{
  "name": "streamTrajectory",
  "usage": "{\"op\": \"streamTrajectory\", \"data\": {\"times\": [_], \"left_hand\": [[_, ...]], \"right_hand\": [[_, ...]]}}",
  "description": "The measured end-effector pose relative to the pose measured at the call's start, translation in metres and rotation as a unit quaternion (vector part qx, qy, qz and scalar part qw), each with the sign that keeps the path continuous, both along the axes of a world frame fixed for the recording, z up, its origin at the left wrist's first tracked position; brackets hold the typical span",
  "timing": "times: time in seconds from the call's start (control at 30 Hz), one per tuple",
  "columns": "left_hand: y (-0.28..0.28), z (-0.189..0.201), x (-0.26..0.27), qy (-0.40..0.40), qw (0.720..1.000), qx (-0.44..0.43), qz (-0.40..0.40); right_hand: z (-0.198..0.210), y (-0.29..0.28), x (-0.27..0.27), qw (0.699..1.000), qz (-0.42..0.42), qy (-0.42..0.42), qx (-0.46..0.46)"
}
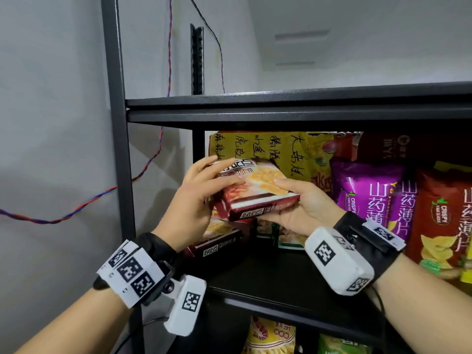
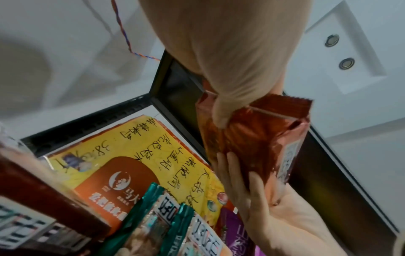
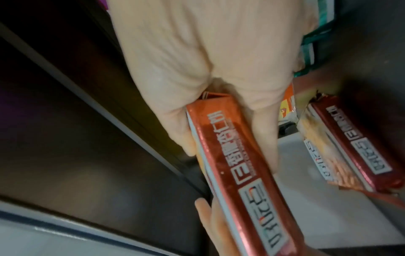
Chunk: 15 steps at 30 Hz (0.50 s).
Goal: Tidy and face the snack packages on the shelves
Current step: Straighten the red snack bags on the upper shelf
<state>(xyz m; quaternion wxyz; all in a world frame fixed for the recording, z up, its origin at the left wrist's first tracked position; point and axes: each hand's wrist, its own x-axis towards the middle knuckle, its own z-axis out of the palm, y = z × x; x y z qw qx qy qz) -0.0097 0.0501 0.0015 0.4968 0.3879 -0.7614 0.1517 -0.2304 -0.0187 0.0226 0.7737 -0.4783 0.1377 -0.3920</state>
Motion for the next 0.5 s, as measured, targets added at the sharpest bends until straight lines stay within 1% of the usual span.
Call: {"op": "streamTrajectory", "data": {"times": [0.03,0.1,0.17,0.2,0.23,0.3,0.33,0.43,0.47,0.5], "left_hand": [[0.000,-0.001,0.001,0.011,1.000,0.014,0.011],[0.001,-0.004,0.003,0.040,0.998,0.042,0.036],[0.002,-0.008,-0.002,0.073,0.989,0.103,0.072],[0.004,-0.009,-0.009,0.089,0.985,0.135,0.064],[0.007,-0.010,-0.017,0.110,0.978,0.172,0.032],[0.008,-0.011,-0.033,0.175,0.956,0.210,-0.108],[0.007,-0.011,-0.040,0.209,0.940,0.213,-0.164],[0.006,-0.011,-0.048,0.309,0.903,0.204,-0.221],[0.004,-0.011,-0.049,0.344,0.887,0.196,-0.237],[0.002,-0.012,-0.049,0.375,0.872,0.187,-0.254]], "right_hand": [[-0.003,-0.001,0.001,1.000,-0.011,0.000,-0.006],[-0.010,-0.002,0.005,0.998,-0.032,-0.003,-0.045],[-0.015,-0.004,0.010,0.990,-0.089,0.005,-0.113],[-0.017,-0.004,0.013,0.978,-0.126,0.018,-0.166],[-0.018,-0.002,0.016,0.959,-0.163,0.041,-0.229],[-0.020,0.004,0.022,0.902,-0.225,0.097,-0.356],[-0.022,0.007,0.024,0.879,-0.232,0.108,-0.402],[-0.032,0.020,0.031,0.860,-0.200,0.126,-0.452],[-0.035,0.025,0.033,0.849,-0.201,0.140,-0.469],[-0.037,0.028,0.033,0.829,-0.208,0.160,-0.493]]}}
